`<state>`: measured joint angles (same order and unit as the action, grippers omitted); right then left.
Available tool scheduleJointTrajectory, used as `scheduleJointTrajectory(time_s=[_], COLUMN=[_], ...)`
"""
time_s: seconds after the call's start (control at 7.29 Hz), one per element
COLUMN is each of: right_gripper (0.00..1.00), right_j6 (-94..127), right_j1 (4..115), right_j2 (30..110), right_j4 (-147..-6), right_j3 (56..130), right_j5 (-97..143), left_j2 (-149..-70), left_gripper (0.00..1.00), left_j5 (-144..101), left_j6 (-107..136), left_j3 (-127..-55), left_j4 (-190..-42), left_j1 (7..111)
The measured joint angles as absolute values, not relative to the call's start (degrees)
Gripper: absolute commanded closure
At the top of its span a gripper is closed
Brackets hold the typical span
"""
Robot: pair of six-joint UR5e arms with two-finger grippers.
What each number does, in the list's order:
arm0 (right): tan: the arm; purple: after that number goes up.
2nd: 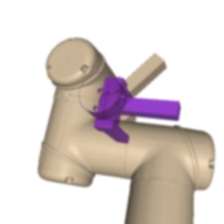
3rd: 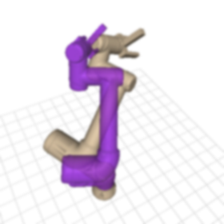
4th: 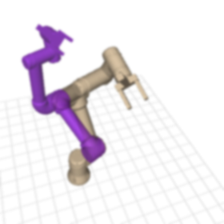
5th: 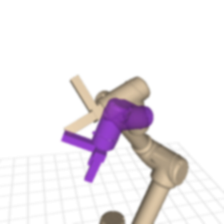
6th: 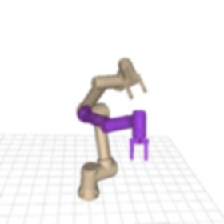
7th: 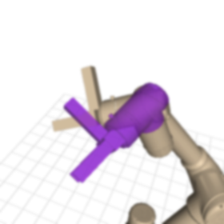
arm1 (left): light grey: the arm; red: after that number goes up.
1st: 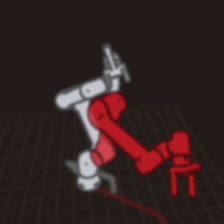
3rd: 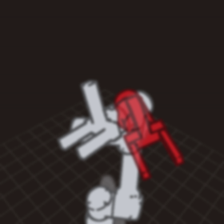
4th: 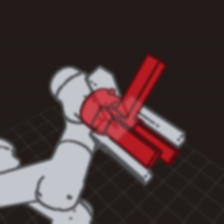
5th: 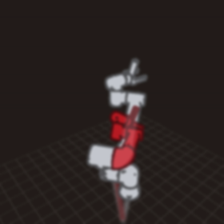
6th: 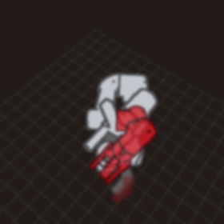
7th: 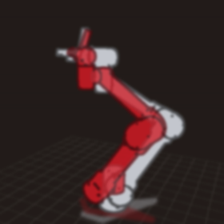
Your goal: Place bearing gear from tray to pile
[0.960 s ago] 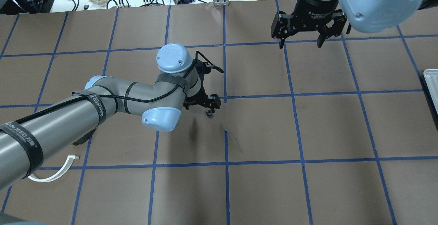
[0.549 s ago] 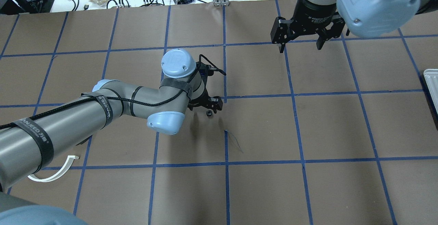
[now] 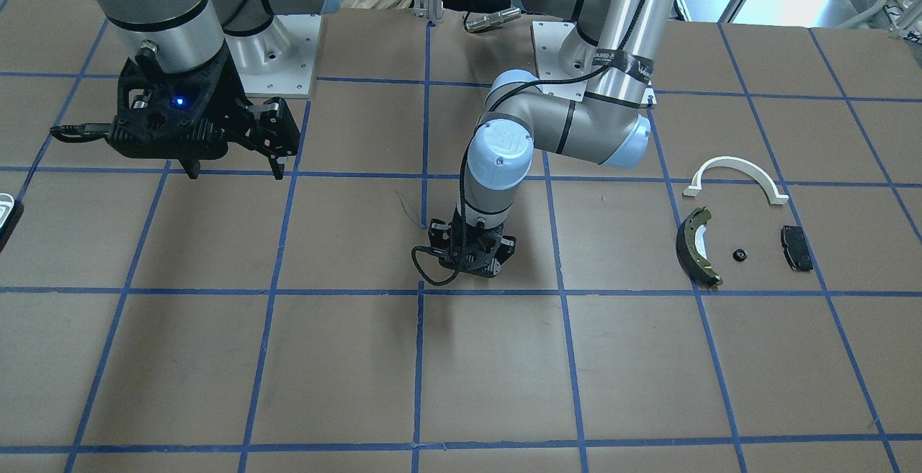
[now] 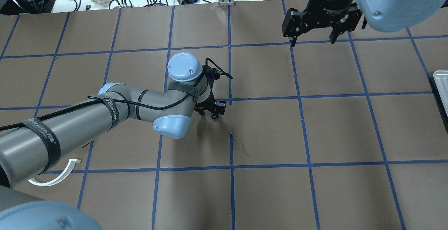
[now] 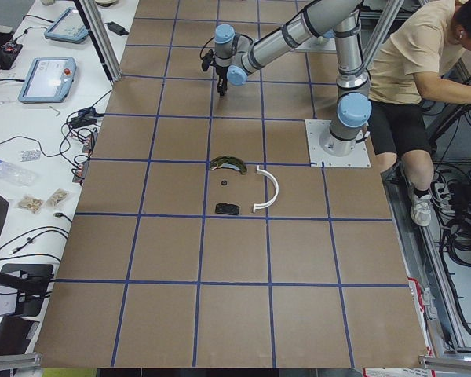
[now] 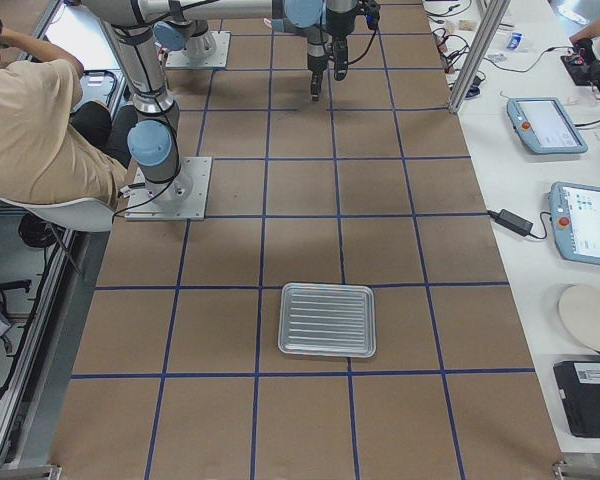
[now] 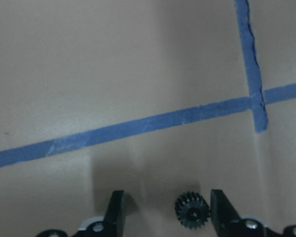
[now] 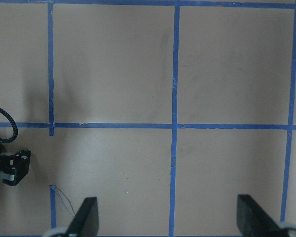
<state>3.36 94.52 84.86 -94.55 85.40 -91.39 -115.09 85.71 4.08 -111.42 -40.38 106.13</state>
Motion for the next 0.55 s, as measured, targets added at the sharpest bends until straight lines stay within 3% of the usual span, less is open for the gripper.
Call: scheduleJointTrajectory(time_s=[0.55], right_gripper=[0.00], right_j6=[3.5], right_j1=[94.4], right_j2=[85.5], right_j4=[-94.7], right_j3=[85.6], right_j5=[-91.5], left_j2=[-113.9], left_gripper=[1.00], left_j5=[86.2], left_j6=[3.2], left_j3=[-107.7], left_j4=[-41.5], left_j1=[105.0])
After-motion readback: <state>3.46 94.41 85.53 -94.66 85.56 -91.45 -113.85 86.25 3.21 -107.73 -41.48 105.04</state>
